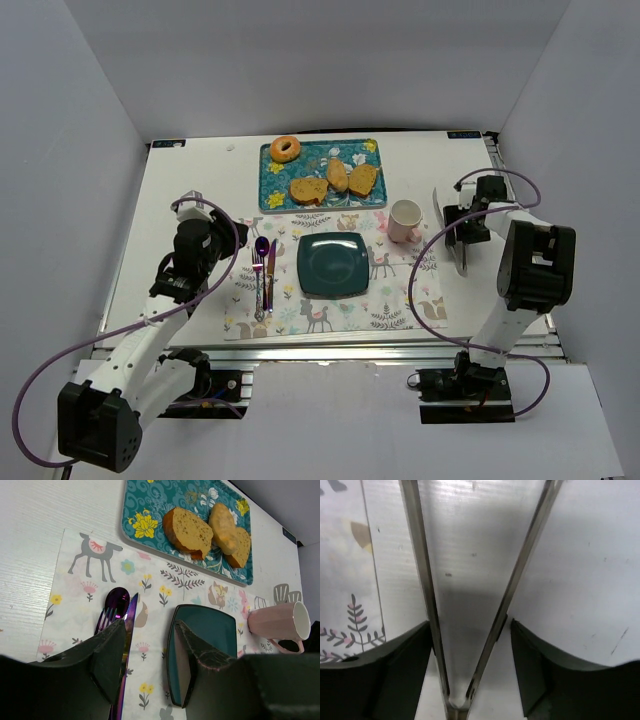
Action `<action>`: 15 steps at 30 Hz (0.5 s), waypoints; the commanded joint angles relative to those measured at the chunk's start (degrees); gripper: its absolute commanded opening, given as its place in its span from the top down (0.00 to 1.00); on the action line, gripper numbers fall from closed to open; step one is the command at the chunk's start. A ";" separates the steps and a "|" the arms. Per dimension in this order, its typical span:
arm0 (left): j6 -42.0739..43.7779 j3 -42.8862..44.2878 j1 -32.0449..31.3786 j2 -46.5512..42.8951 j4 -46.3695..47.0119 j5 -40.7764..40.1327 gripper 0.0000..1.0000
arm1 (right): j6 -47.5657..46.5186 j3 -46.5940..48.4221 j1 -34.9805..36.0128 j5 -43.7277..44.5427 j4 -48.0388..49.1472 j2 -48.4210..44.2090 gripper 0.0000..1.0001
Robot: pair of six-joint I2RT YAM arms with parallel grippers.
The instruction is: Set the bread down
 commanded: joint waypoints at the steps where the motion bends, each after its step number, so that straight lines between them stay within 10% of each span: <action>1: -0.74 0.44 0.28 -1.16 -0.26 -1.08 0.46 | 1.07 0.61 0.08 0.82 3.33 2.42 0.38; 9: -1.18 0.96 0.28 -1.96 -1.14 -2.04 0.46 | 0.46 1.40 -0.79 -3.39 0.00 2.17 0.98; 13: -0.74 1.58 0.28 -2.40 -2.28 -2.31 0.46 | -4.63 5.70 -0.97 -7.17 -0.89 -4.59 0.97; 15: -1.00 1.58 0.28 -1.79 -1.59 -1.61 0.45 | -8.39 12.68 0.16 -15.22 -3.95 -8.81 0.77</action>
